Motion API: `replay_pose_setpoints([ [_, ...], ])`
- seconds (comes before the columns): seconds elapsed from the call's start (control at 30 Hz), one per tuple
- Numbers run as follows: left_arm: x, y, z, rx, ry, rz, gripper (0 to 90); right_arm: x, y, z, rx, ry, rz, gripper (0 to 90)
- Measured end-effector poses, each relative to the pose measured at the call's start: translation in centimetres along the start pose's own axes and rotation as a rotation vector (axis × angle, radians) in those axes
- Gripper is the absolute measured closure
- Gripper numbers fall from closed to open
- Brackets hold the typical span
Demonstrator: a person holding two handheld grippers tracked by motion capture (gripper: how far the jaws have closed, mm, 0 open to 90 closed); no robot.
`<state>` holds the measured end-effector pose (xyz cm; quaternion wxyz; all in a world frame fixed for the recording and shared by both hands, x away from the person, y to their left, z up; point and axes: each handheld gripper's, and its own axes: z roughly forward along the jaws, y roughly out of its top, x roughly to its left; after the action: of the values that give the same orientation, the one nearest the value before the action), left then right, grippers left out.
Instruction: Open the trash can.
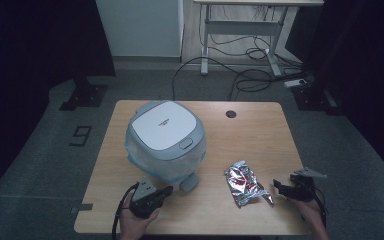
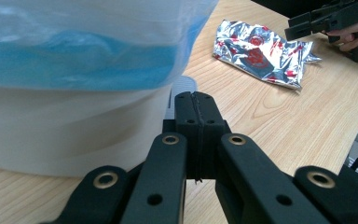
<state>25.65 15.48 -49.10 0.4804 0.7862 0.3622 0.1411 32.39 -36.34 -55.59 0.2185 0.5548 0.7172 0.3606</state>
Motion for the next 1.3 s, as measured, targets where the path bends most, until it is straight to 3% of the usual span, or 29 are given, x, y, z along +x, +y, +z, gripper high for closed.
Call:
replay_pose_setpoints([
  [0.57,-1.2,0.8,2.6,0.034,-0.008,0.024,90.0,-0.1,0.0,0.0,-0.003,0.001,0.006,20.1],
  [1.3,-1.6,0.9,5.8,0.050,0.025,0.049,90.0,-0.1,0.0,0.0,-0.004,0.007,0.011,20.2],
])
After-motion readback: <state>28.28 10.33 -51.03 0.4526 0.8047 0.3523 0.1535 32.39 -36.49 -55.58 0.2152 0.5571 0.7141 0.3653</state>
